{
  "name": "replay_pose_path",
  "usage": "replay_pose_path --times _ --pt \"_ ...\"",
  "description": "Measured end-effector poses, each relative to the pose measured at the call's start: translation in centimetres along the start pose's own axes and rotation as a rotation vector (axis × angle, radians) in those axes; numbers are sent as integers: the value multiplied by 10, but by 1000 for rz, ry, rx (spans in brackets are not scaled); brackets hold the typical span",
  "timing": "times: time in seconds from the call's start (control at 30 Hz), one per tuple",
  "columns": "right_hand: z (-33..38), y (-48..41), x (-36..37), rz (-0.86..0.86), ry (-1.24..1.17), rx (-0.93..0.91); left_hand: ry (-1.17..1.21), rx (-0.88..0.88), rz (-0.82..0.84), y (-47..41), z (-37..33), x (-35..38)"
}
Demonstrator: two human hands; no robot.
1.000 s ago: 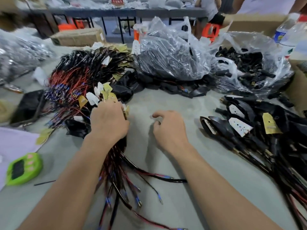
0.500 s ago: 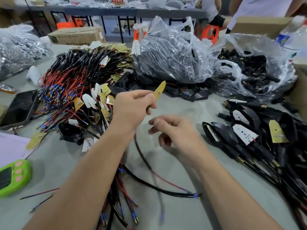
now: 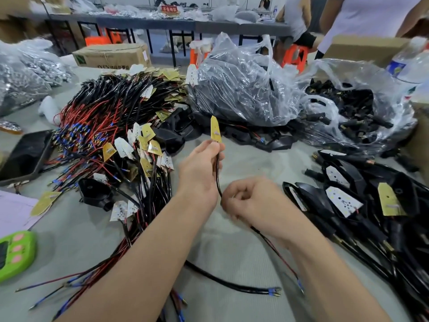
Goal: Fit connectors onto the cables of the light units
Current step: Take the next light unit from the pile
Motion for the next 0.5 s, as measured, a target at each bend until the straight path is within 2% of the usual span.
replay_pose_path --times 0.07,0.1,0.17,0.23,0.27,0.3,0.4,0.43,0.5 --pt "-4 -4 -5 -178 126 20 22 -32 -10 -1 0 -3" --pt "-7 -4 -7 -171 239 22 27 -35 -18 -1 0 -5" --pt "-12 -1 -6 -9 383 18 76 -33 -28 -5 -3 -6" --pt "-13 1 -4 73 318 6 103 -35 -23 -9 -8 -6" --pt "-11 0 -4 41 190 -9 75 -51 26 -10 -10 -5" --pt "-9 -1 -5 -48 23 -32 8 -97 114 -8 -11 -4" --pt "-8 -9 -15 -493 -348 -102 -389 -301 514 10 5 -5" --pt "-10 -10 -19 -605 -419 -106 -501 -316 638 19 12 -6" --pt "-14 -10 -26 -735 -568 -98 -568 -252 732 26 22 -5"
Point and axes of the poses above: each hand's wrist, its own y-axis away from the middle knuckle, its own x-axis out of the palm, z = x × y, the point moved 1 cm from there along -y, towards the middle knuckle, and after that the axes turned 12 degrees about y, right-handed, at the moved point
